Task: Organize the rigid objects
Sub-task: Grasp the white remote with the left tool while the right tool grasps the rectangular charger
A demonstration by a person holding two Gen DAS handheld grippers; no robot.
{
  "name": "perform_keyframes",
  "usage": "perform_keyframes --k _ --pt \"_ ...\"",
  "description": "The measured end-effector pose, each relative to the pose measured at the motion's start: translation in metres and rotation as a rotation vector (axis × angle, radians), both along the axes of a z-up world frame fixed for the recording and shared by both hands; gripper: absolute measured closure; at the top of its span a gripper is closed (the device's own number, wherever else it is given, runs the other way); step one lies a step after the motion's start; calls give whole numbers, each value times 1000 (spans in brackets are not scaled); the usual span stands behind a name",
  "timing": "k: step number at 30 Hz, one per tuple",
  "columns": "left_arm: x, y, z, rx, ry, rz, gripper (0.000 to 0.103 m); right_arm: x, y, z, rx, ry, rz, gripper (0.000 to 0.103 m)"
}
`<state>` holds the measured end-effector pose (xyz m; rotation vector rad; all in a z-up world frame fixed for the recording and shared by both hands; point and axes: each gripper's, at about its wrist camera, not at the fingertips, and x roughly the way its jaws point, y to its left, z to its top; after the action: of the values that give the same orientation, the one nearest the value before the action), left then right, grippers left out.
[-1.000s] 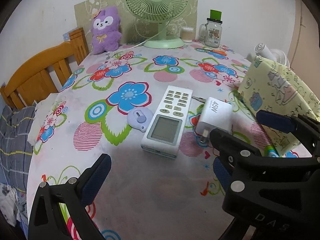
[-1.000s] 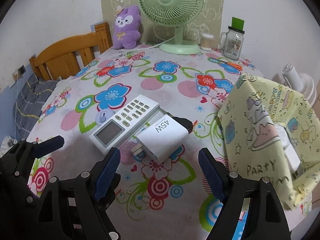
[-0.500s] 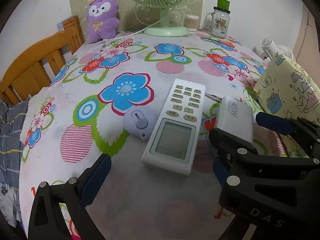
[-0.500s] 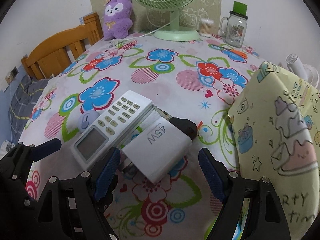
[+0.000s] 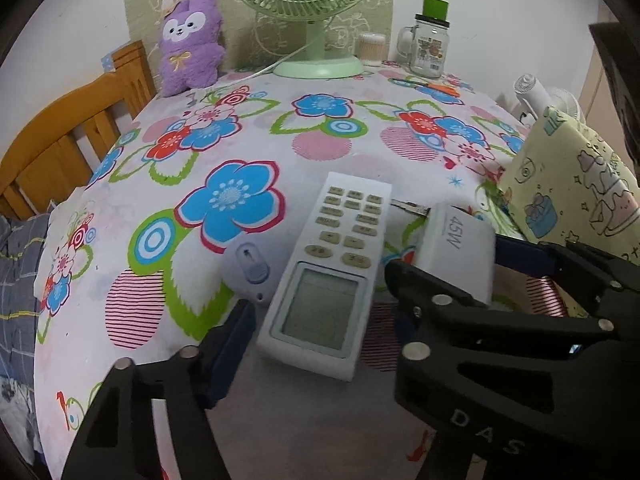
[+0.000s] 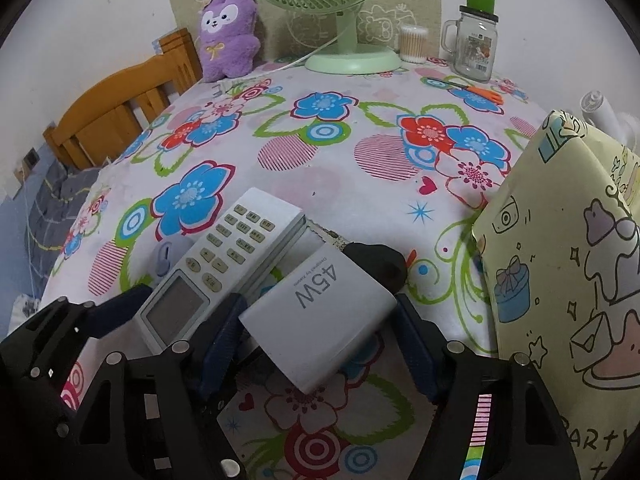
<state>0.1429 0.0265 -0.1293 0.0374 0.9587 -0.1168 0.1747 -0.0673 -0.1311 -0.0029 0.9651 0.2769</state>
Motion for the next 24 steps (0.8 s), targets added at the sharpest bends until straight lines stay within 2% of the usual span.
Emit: perform_keyframes --k 4,6,8,24 --pt "-2 -5 1 2 1 -3 41 -1 -3 0 0 2 -13 28" --pt "-3 -7 2 -3 0 -11 52 -2 -5 1 -2 5 -15 28" --pt "-5 -10 3 -3 1 -20 57 -2 -6 1 -1 8 -18 28" --pt "-23 -8 5 4 -9 4 58 -16 -6 2 -23 4 0 28"
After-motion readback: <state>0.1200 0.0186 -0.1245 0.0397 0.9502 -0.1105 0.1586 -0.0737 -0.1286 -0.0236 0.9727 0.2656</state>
